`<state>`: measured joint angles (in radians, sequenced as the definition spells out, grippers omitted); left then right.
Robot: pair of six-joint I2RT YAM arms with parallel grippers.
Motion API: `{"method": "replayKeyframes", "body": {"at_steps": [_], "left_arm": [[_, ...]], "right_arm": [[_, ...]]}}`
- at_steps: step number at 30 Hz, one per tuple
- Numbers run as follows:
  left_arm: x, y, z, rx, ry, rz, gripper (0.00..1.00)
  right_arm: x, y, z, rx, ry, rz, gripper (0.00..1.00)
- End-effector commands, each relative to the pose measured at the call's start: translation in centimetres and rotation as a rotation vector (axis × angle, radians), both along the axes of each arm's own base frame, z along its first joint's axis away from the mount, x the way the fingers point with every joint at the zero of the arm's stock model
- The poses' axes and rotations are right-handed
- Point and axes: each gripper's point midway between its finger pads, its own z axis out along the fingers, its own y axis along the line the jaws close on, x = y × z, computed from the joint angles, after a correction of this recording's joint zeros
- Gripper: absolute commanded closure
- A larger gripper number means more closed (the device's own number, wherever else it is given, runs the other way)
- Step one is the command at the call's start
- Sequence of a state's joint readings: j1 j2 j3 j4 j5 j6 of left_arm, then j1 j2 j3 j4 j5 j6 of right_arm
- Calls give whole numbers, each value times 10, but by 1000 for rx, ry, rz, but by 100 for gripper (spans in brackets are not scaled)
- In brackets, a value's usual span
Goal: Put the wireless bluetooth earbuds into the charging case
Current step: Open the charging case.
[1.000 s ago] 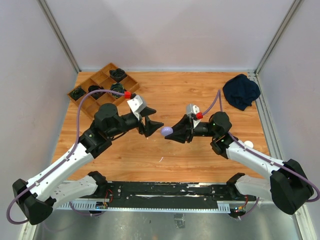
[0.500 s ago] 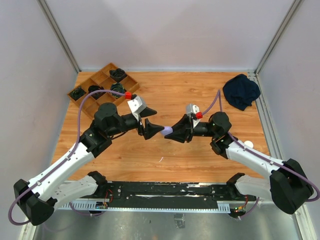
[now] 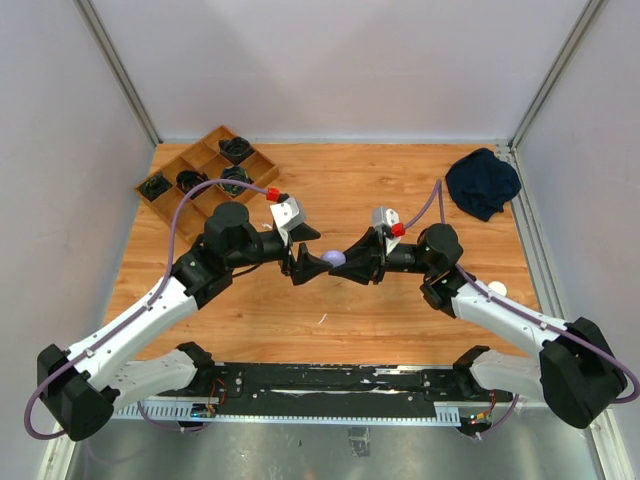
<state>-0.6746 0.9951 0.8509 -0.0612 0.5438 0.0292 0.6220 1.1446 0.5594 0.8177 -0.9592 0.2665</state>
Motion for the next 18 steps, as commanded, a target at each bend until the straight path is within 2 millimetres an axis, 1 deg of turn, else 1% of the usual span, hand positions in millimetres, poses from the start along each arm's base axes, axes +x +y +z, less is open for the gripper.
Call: {"method": "replayKeyframes", "body": {"at_steps": [1,7,18], "left_arm": [[9,3,21,-39,-39,51,16],[11,7,37,-96,-56,97,16],[21,16,39,-99,-57,169,16]], "right_arm": [[4,-3,4,16,-15,-2,86],[2,-3,0,6,-8,9,86],[0,-5,-2,-4,-7,12,86]]}}
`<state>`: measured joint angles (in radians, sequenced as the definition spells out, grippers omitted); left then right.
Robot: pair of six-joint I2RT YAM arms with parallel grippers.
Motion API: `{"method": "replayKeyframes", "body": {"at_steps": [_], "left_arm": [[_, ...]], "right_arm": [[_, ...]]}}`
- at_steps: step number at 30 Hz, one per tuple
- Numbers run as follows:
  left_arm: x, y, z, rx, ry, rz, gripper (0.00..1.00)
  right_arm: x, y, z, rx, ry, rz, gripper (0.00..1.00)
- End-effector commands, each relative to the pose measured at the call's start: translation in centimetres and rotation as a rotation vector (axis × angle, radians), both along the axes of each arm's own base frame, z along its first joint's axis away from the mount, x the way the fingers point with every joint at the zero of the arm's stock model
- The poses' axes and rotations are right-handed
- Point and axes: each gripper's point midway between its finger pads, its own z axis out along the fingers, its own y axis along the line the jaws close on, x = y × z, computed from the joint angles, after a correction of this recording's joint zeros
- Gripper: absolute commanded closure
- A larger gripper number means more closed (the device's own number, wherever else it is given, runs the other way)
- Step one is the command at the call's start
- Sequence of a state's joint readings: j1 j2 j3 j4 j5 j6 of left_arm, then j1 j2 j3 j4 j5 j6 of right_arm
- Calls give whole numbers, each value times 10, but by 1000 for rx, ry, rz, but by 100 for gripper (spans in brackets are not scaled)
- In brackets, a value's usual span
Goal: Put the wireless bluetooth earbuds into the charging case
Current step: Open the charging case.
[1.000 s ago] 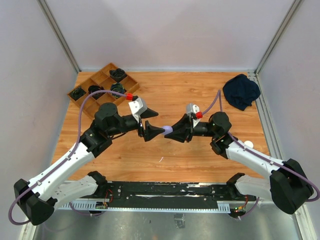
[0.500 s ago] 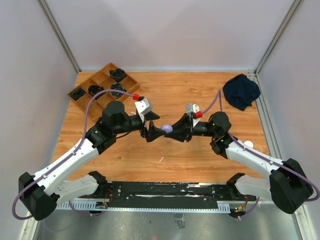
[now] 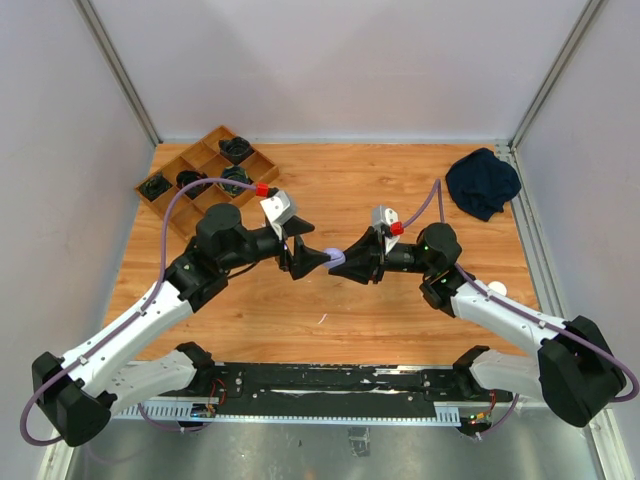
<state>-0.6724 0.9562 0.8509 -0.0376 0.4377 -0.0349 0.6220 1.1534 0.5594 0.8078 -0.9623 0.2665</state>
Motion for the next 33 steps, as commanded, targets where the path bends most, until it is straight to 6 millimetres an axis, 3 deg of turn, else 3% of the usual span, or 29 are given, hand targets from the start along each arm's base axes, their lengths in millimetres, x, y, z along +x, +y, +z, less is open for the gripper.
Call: {"method": "replayKeyframes", "body": {"at_steps": [1,20,26,33], "left_arm": [[10,7,22,-44,-54,56,16],[30,12,8,-12,16,137,16],[29,18,17,-41,-13,166,15],[45,39,18,-51,28,341,12]], "right_arm": [[0,-5,3,8,-22,9,86],[-4,-7,13,29,-35,16,86],[10,-8,0,-9,-17,-63,86],[36,-15,-26,-65,-26,-220,86]]}}
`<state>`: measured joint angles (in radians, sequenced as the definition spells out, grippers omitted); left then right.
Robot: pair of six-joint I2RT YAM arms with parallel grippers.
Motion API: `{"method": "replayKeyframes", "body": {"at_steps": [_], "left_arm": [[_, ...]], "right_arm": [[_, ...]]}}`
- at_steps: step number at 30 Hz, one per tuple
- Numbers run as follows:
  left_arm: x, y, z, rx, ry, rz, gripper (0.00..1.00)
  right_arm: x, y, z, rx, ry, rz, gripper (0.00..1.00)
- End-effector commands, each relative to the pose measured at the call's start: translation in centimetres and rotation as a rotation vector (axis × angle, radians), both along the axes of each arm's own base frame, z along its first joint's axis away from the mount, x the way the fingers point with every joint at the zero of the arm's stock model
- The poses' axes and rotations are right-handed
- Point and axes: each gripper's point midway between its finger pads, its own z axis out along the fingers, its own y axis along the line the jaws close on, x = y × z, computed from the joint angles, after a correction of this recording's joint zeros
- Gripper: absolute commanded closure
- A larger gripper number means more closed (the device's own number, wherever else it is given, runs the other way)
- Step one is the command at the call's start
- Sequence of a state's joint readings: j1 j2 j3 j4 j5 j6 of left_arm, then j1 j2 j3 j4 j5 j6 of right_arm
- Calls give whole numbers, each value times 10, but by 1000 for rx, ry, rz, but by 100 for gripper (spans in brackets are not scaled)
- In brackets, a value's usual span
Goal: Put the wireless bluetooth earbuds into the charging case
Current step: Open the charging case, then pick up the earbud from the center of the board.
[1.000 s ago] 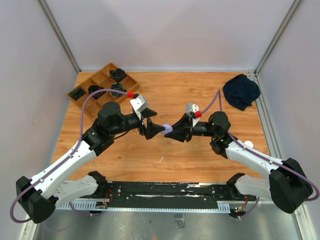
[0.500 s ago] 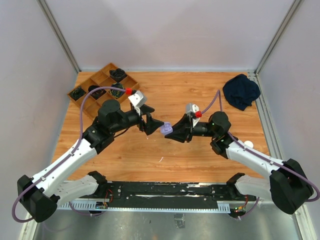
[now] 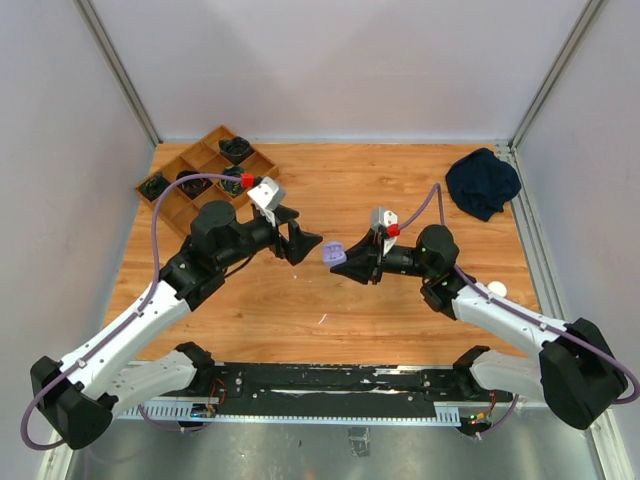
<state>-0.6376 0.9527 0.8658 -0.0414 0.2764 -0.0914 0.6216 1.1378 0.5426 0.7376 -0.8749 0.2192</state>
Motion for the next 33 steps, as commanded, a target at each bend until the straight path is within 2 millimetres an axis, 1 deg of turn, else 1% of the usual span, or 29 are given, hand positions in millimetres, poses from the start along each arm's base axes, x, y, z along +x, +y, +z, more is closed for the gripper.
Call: {"method": "replayKeyframes", "body": {"at_steps": [1,5,9,14,18,20,24,28,29,33], "left_arm": [[19,23,8,-28,24,187,12],[37,44,-17,-18,124,381,11],[52,59,-45,8,214,516,11],[70,76,-90,40,367,656,11],[83,89,-126,57,473,751,11],[90,93,-140,70,511,783,11],[104,95,-165,106,570,819,16],[119,102,-189,139,624,867,22],[123,104,-199,153,643,881,24],[140,113,-214,176,671,914,32]], "right_arm": [[26,-12,-15,-37,-44,-144,86],[35,-17,-28,-63,-54,-203,86],[42,-23,-39,-85,-67,-261,86],[45,-30,-50,-92,-63,-309,86],[46,-33,-55,-93,-62,-328,86],[46,-34,-57,-91,-63,-336,86],[45,-35,-62,-96,-60,-341,86],[45,-37,-65,-101,-62,-350,86],[46,-38,-65,-99,-66,-352,86],[46,-39,-68,-106,-68,-356,86]]}}
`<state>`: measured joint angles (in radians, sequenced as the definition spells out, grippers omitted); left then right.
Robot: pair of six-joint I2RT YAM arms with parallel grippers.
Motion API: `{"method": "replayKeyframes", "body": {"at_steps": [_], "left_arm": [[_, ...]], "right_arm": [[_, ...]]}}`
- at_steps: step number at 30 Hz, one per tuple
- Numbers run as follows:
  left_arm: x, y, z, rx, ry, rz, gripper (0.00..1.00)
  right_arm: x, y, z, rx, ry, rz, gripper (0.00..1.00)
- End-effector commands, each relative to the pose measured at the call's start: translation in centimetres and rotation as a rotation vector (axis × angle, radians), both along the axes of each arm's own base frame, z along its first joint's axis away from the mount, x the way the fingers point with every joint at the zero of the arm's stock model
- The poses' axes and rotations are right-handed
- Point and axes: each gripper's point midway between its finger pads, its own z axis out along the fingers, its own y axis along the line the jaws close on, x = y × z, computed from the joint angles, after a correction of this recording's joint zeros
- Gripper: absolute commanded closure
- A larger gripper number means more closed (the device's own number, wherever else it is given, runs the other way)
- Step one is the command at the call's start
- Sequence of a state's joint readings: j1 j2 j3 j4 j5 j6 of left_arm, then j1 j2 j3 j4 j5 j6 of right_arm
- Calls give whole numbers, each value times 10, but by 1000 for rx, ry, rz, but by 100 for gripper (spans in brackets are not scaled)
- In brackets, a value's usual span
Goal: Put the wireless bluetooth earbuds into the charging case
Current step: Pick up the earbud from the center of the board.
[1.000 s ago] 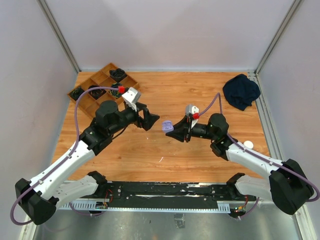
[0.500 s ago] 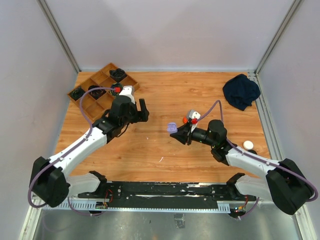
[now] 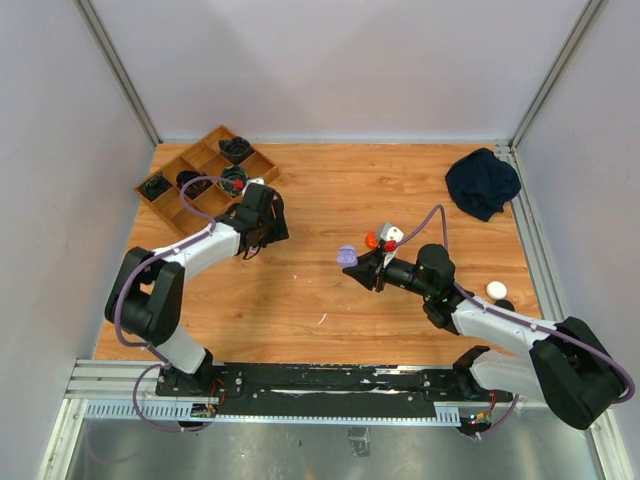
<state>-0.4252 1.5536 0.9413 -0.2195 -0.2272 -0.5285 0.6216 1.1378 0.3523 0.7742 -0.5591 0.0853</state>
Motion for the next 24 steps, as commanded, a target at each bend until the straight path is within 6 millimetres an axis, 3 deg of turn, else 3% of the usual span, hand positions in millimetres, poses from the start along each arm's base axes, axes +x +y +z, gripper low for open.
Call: {"method": "replayKeyframes", "body": {"at_steps": [1,11,24], "left_arm": [[29,8,2,1,-24,62,34],[43,25,-28,32,51,90,46],[43,11,-50,20,137,-6,56]], "right_arm": [[10,-7,8,14,-62,-40,86],[12,-8,3,-1,-58,-49,86],[13,-8,2,-8,-54,-52,86]]}}
